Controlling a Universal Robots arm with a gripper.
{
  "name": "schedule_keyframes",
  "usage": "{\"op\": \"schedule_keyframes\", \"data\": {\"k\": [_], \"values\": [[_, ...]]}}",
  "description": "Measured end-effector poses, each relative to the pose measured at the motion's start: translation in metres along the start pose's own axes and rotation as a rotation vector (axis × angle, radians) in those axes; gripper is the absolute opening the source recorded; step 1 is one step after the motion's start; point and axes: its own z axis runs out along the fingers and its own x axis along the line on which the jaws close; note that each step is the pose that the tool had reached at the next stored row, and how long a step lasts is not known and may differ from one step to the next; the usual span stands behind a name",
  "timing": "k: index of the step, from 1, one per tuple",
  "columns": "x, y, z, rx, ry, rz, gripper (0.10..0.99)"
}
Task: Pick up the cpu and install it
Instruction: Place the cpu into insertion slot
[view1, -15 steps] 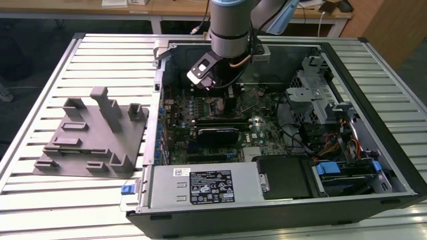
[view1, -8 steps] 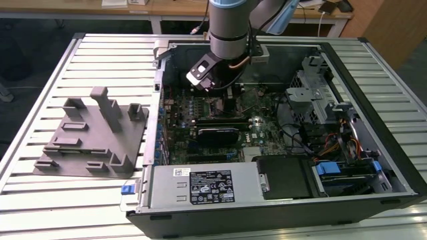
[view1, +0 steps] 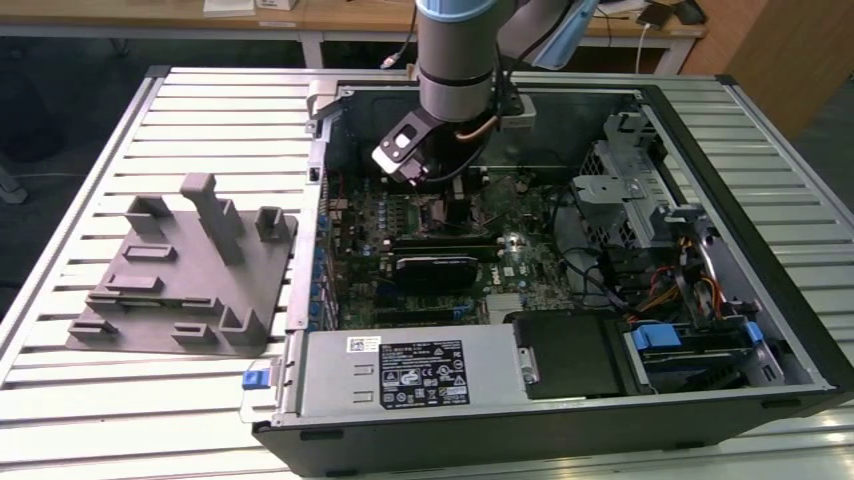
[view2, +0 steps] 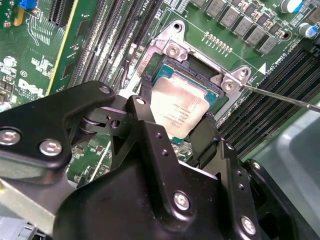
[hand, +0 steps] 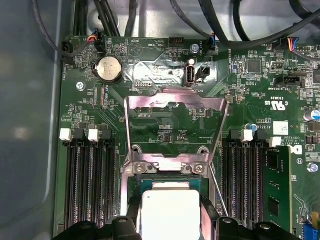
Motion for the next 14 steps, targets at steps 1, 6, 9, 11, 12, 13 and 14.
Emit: {"op": "schedule_keyframes", "data": {"k": [1, 6, 9, 11, 12, 13, 14], "values": [[0.0, -0.0001, 0.0003, 0.0, -0.0002, 0.0, 0.545], [0.0004, -0.0002, 0.0024, 0.0, 0.0004, 0.0, 0.545], [0.0009, -0.0003, 0.0034, 0.0, 0.0006, 0.0, 0.545], [0.0008, -0.0004, 0.0034, 0.0, 0.0003, 0.0, 0.545], [0.0008, -0.0004, 0.0034, 0.0, 0.0004, 0.0, 0.545], [0.0008, -0.0004, 0.0034, 0.0, 0.0004, 0.0, 0.545], [0.0008, -0.0004, 0.0035, 0.0, 0.0004, 0.0, 0.545]]}}
